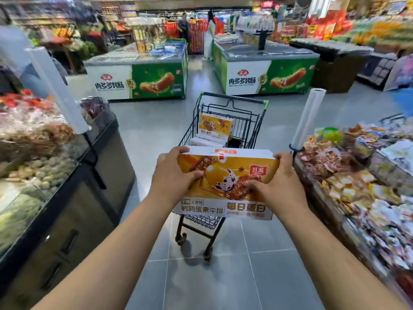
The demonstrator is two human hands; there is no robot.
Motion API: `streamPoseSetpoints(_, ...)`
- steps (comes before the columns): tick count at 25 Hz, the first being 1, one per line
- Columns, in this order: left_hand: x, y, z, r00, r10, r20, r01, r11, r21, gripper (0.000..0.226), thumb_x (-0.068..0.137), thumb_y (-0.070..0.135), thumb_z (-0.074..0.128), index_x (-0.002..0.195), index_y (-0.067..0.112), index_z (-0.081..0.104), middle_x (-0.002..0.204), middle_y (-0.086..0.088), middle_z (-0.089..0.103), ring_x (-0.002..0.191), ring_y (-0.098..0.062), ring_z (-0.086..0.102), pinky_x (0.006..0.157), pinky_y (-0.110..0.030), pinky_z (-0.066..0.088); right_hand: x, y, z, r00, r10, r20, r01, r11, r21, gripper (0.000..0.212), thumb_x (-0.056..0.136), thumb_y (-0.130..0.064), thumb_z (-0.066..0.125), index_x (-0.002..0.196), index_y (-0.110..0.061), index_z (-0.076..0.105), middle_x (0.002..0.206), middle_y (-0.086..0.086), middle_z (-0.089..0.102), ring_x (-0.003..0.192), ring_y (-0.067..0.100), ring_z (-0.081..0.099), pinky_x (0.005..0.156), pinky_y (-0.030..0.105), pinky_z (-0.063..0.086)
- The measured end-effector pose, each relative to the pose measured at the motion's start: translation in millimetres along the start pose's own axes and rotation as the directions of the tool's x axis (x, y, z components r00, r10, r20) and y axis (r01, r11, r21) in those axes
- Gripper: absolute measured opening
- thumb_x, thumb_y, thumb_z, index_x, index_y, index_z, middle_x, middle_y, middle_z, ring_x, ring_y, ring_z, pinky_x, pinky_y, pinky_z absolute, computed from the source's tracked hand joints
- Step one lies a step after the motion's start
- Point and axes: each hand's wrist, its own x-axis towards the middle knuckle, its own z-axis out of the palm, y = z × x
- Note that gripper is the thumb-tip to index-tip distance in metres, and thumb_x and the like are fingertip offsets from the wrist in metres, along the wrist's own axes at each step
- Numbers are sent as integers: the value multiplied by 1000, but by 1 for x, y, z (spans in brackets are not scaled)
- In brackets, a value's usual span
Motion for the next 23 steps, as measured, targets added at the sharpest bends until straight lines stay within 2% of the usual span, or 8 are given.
streamPoseSetpoints(4, 82, -39, -17, 999, -3, 36, 1, 999, 50, 61, 74, 34, 81, 126, 35, 48, 113, 1, 44, 97, -16, 51, 92, -34, 50, 53, -34, 66, 999, 50, 11, -50, 999, -12, 83, 67, -43, 84, 123, -25, 25, 115, 7, 56, 100, 29, 59, 82, 43, 51)
streamPoseSetpoints(8, 155, -68, -13, 997, -2, 75, -5, 996, 90, 63, 70, 34, 84, 124, 34, 51, 112, 2, 46, 102, -19, 55, 93, -37, 50, 102, -46, 108, 994, 108, 31, -107, 994, -31, 77, 71, -42, 81, 122, -24, 26, 113, 7, 55, 96, 26, 59, 80, 38, 49)
streamPoseSetpoints(13, 246, -92, 29, 992, -47, 116, 32, 991, 128, 64, 69, 33, 84, 124, 33, 52, 115, 1, 47, 103, -20, 56, 93, -39, 50, 190, -35, 151, 988, 144, 52, -141, 988, -61, 72, 76, -39, 78, 122, -25, 25, 117, 7, 53, 96, 25, 59, 80, 39, 51)
streamPoseSetpoints(19, 357, -110, 81, 989, -101, 106, 74, 969, 235, 61, 71, 32, 83, 123, 32, 52, 115, -1, 45, 103, -23, 57, 87, -32, 47, 312, -18, 196, 982, 133, 135, -116, 985, -127, 60, 82, -38, 72, 119, -24, 26, 102, 0, 49, 85, 18, 50, 71, 32, 44)
streamPoseSetpoints(23, 422, -122, 107, 988, -112, 102, 78, 953, 293, 58, 74, 33, 81, 123, 32, 51, 119, -4, 46, 104, -25, 56, 87, -35, 48, 379, -12, 224, 975, 145, 169, -112, 975, -189, 49, 88, -31, 66, 123, -21, 34, 108, 6, 59, 84, 20, 51, 73, 36, 49)
